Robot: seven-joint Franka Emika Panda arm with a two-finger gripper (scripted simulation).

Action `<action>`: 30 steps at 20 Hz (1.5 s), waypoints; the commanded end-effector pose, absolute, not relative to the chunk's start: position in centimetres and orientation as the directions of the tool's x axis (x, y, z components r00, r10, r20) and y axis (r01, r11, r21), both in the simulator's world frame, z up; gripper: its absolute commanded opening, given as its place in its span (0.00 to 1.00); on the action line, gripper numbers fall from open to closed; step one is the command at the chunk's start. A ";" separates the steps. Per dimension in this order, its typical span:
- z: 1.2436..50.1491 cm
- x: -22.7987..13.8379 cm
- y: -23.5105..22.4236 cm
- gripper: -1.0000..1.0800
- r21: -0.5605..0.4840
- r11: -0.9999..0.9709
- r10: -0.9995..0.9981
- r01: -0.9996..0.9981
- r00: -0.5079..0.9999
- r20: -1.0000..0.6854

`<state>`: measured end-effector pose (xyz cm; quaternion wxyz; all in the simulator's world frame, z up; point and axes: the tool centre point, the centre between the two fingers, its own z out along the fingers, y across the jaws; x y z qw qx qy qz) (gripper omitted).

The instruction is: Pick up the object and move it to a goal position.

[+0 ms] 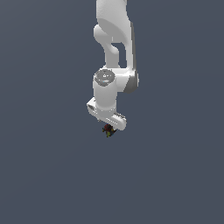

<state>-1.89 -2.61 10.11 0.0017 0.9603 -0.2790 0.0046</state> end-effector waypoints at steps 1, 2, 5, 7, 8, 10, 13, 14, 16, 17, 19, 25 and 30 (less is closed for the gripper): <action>9.4 -2.2 -2.3 0.96 0.000 -0.816 -0.579 -0.579 0.815 0.007; 9.2 -2.3 -2.2 0.96 -0.001 -0.806 -0.592 -0.592 0.806 0.005; 8.6 -2.6 -2.0 0.96 -0.001 -0.781 -0.625 -0.625 0.781 0.003; 8.3 -2.8 -1.9 0.96 0.000 -0.768 -0.640 -0.640 0.768 0.002; 8.2 -2.8 -1.9 0.96 0.000 -0.763 -0.646 -0.646 0.763 0.001; 8.1 -2.9 -1.8 0.96 0.000 -0.756 -0.655 -0.655 0.756 0.000; 8.0 -3.0 -1.8 0.96 0.000 -0.751 -0.660 -0.660 0.751 0.000; 8.0 -2.9 -1.8 0.96 0.000 -0.755 -0.656 -0.656 0.755 0.000; 7.9 -2.9 -1.8 0.96 0.000 -0.755 -0.656 -0.656 0.755 0.000; 7.7 -3.0 -1.8 0.96 0.000 -0.755 -0.656 -0.656 0.755 0.000; 7.2 -3.0 -1.8 0.96 0.000 -0.754 -0.657 -0.657 0.754 0.000; 4.4 -3.1 -1.8 0.96 0.000 -0.752 -0.659 -0.659 0.752 0.000; 3.1 -3.0 -1.8 0.96 0.000 -0.751 -0.660 -0.660 0.751 0.000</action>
